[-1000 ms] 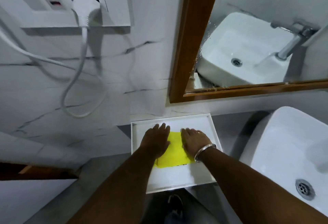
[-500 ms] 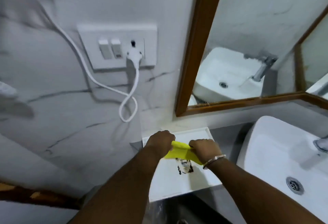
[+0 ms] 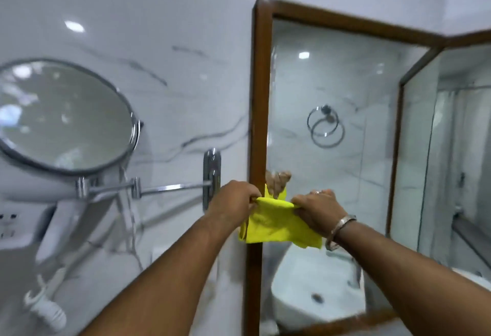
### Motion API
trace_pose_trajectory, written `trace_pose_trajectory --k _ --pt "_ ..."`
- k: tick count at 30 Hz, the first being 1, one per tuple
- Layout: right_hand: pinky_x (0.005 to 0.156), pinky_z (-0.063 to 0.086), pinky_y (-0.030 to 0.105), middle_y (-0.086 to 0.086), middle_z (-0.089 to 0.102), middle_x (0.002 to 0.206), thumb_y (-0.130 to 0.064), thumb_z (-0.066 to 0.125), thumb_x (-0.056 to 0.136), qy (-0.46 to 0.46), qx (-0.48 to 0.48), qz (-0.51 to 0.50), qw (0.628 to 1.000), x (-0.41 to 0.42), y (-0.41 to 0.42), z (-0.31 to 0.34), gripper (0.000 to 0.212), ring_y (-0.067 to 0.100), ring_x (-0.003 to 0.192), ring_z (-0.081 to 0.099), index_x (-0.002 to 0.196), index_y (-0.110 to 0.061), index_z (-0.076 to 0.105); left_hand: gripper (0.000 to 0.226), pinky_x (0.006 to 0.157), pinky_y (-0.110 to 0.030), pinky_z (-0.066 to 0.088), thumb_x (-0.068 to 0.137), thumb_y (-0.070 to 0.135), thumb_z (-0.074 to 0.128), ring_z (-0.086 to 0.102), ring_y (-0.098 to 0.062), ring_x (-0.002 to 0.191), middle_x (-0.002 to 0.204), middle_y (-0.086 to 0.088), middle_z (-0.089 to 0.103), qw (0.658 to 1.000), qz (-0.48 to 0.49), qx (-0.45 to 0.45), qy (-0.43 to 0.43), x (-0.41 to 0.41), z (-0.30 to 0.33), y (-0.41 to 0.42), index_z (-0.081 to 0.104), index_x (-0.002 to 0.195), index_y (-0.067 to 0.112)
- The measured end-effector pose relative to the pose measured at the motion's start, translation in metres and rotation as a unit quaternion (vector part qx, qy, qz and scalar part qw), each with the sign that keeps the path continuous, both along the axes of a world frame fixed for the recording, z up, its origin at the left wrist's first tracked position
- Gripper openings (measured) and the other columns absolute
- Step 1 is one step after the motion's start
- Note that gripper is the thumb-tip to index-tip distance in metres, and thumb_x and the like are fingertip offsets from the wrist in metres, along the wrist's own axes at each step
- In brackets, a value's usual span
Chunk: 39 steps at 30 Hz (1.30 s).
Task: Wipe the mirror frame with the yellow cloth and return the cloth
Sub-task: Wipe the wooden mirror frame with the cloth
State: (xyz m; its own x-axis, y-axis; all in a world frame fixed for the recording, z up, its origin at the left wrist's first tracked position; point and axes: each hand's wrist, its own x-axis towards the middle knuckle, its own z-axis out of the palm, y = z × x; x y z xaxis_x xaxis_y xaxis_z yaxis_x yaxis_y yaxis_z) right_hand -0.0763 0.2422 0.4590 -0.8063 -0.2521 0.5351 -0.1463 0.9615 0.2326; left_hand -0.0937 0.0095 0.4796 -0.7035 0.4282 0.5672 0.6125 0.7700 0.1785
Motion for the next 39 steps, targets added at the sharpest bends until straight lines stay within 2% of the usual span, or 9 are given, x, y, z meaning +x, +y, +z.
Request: trace_pose_trajectory --k 4,9,15,17,20,23,26,30,39 --pt "0.081 0.039 0.038 0.002 0.073 0.096 -0.038 0.056 0.085 0.15 -0.039 0.06 0.986 -0.01 0.016 0.116 0.019 0.03 0.096 0.064 0.1 -0.029 0.062 0.024 0.085 -0.031 0.054 0.08 0.015 0.079 0.07 -0.017 0.094 0.101 0.0 0.078 0.991 -0.026 0.081 0.101 -0.01 0.116 0.002 0.08 0.103 0.022" --pt "0.071 0.03 0.034 -0.002 0.072 0.091 -0.036 0.059 0.079 0.368 -0.146 0.088 0.914 -0.03 0.017 0.242 0.021 0.031 0.089 0.061 0.098 -0.03 0.065 0.024 0.077 -0.024 0.049 0.08 0.012 0.076 0.064 -0.008 0.079 0.097 0.006 0.078 0.951 -0.014 0.141 0.275 -0.016 0.247 0.013 0.079 0.099 0.027" --pt "0.085 0.034 0.041 0.004 0.056 0.106 -0.022 0.057 0.079 0.418 -0.206 0.036 0.884 -0.061 -0.01 0.314 0.022 0.03 0.1 0.052 0.1 -0.026 0.06 0.019 0.08 -0.03 0.052 0.085 0.014 0.074 0.069 -0.019 0.092 0.101 0.002 0.077 0.931 0.027 0.142 0.334 -0.033 0.32 0.026 0.077 0.101 0.023" --pt "0.088 0.034 0.041 0.005 0.056 0.114 -0.015 0.056 0.079 0.434 -0.206 0.073 0.874 -0.076 -0.015 0.318 0.028 0.031 0.106 0.052 0.105 -0.025 0.057 0.019 0.083 -0.033 0.054 0.085 0.016 0.075 0.069 -0.02 0.094 0.103 0.001 0.076 0.924 0.022 0.153 0.349 -0.04 0.329 0.027 0.075 0.103 0.023" --pt "0.095 0.039 0.037 0.006 0.061 0.13 -0.015 0.065 0.078 0.489 -0.001 0.173 0.855 -0.094 -0.016 0.307 0.031 0.031 0.114 0.06 0.109 -0.02 0.062 0.028 0.085 -0.039 0.053 0.087 0.025 0.074 0.065 -0.026 0.102 0.113 -0.002 0.07 0.913 0.05 0.143 0.379 -0.048 0.329 0.024 0.069 0.114 0.024" --pt "0.101 0.046 0.043 0.01 0.048 0.145 -0.011 0.071 0.076 0.407 0.133 0.224 0.875 -0.106 -0.005 0.303 0.057 0.034 0.131 0.048 0.13 -0.017 0.055 0.053 0.097 -0.045 0.048 0.091 0.036 0.068 0.054 -0.032 0.125 0.139 -0.008 0.059 0.898 0.115 0.139 0.4 -0.057 0.313 0.013 0.054 0.14 0.019" --pt "0.112 0.035 0.05 0.014 0.032 0.153 -0.02 0.066 0.081 0.311 0.116 0.231 0.915 -0.107 0.002 0.297 0.069 0.037 0.141 0.03 0.143 -0.015 0.037 0.067 0.115 -0.051 0.032 0.098 0.044 0.053 0.03 -0.035 0.147 0.161 -0.013 0.034 0.898 0.173 0.108 0.389 -0.067 0.278 -0.006 0.033 0.155 0.014" --pt "0.12 0.019 0.049 0.011 0.016 0.159 -0.061 0.03 0.087 0.337 0.033 0.184 0.923 -0.109 -0.01 0.289 0.076 0.032 0.147 0.014 0.15 -0.023 0.014 0.079 0.12 -0.058 0.017 0.093 0.064 0.029 0.02 -0.036 0.151 0.166 -0.014 0.019 0.876 0.267 -0.032 0.4 -0.084 0.232 -0.033 0.025 0.159 0.021" --pt "0.121 0.009 0.048 0.007 -0.004 0.161 -0.039 0.03 0.097 0.334 -0.074 0.13 0.931 -0.112 -0.029 0.308 0.06 0.027 0.149 -0.006 0.151 -0.024 0.006 0.079 0.118 -0.063 0.016 0.093 0.067 0.023 0.02 -0.037 0.151 0.166 -0.015 0.018 0.857 0.257 -0.052 0.444 -0.111 0.224 -0.048 0.026 0.159 0.025"
